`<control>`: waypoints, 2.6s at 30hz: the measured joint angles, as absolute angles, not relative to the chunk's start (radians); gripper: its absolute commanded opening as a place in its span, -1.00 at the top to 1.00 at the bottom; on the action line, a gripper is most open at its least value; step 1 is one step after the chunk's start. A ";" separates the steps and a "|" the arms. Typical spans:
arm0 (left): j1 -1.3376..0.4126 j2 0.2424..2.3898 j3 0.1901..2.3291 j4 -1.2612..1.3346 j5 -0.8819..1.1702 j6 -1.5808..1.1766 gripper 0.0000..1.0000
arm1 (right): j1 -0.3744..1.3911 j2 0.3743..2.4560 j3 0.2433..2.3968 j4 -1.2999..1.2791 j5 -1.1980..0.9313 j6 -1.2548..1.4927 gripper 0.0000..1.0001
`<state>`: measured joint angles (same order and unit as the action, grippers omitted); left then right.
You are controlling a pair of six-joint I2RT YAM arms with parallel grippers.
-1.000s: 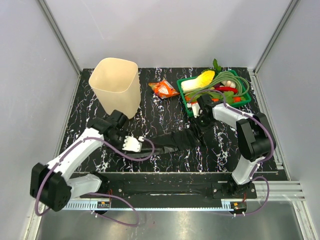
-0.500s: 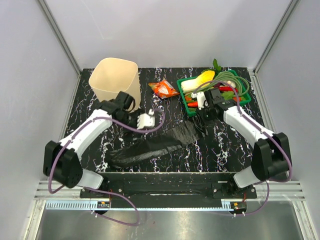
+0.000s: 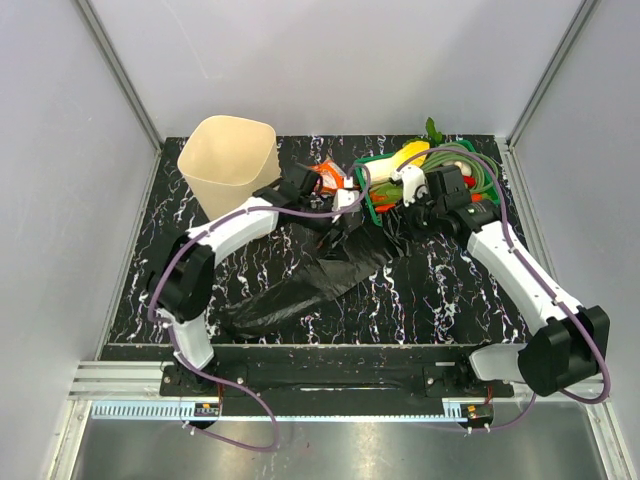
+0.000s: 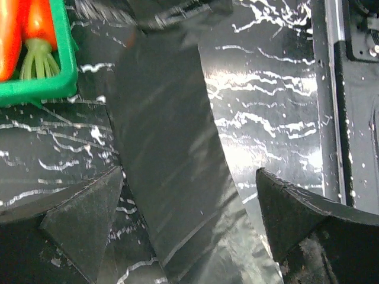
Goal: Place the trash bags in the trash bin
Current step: Tear the trash bag at the center of the board, then place the trash bag at the center of the board.
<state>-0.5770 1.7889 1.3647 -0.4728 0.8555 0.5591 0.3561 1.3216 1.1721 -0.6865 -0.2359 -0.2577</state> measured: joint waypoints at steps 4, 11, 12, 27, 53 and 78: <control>-0.595 1.869 1.423 -0.393 0.896 0.500 -0.98 | 0.356 1.312 1.174 -0.698 -0.262 -0.258 1.00; -0.610 1.912 1.493 -0.315 0.930 0.463 -0.77 | 0.356 1.311 1.174 -0.711 -0.290 -0.257 1.00; -0.615 1.919 1.501 -0.310 0.934 0.463 -0.67 | 0.356 1.311 1.174 -0.712 -0.293 -0.257 1.00; -0.640 2.034 1.536 -0.336 0.992 0.471 1.00 | 0.356 1.273 1.125 -0.700 -0.246 -0.252 1.00; -0.651 1.700 1.277 -0.436 0.897 0.634 1.00 | 0.223 1.377 1.011 -0.628 -0.054 -0.208 1.00; -0.656 1.684 1.302 -0.560 0.846 0.737 1.00 | -0.266 1.704 1.080 -0.661 -0.051 -0.543 0.93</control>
